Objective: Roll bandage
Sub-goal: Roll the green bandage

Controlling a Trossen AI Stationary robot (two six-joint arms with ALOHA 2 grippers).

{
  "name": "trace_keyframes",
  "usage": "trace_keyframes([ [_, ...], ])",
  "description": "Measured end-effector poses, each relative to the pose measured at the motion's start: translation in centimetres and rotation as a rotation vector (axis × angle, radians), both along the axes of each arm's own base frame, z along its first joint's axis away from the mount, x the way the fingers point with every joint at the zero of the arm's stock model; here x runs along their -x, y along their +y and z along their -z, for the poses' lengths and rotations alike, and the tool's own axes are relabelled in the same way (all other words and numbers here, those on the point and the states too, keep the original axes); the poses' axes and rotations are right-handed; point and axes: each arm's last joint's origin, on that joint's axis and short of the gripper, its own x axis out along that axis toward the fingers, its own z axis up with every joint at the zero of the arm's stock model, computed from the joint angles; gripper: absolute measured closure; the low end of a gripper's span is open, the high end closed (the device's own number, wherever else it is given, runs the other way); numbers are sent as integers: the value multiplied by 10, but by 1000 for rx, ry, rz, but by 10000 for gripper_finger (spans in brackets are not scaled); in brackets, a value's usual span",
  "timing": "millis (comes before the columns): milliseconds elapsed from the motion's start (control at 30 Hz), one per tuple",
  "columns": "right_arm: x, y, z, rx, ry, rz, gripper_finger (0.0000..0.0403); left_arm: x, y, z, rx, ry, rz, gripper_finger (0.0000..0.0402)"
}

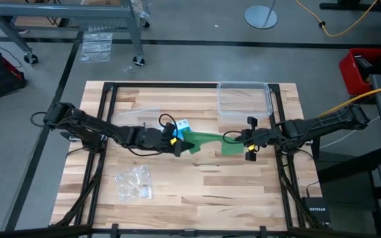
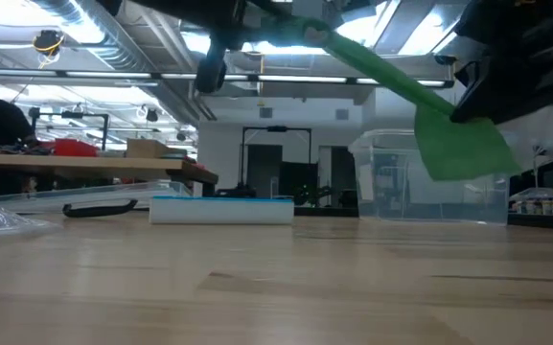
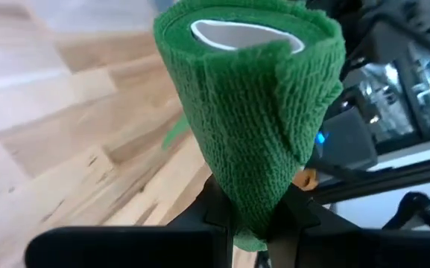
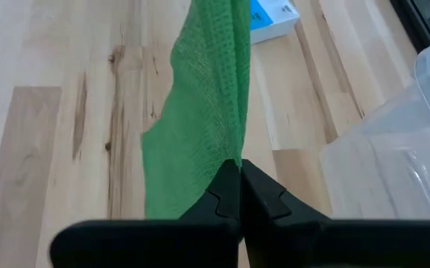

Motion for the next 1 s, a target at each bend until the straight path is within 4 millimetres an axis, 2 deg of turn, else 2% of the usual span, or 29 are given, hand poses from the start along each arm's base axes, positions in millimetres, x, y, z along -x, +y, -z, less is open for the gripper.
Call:
trace_keyframes([
  [200,-5,1,-4,-12,-67,4,403,-2,1,-6,-19,-73,-39,367],
  [333,-13,0,-4,44,-110,66,403,-7,-4,-5,-8,-117,-37,367],
  [500,-27,1,9,136,-67,138,403,-11,-11,-1,-12,-151,-59,367],
  [733,-51,6,28,153,-42,124,403,-13,-12,-4,-105,-197,-103,367],
  [1000,-65,10,38,124,-48,86,380,-13,-12,-10,-192,-245,-106,367],
])
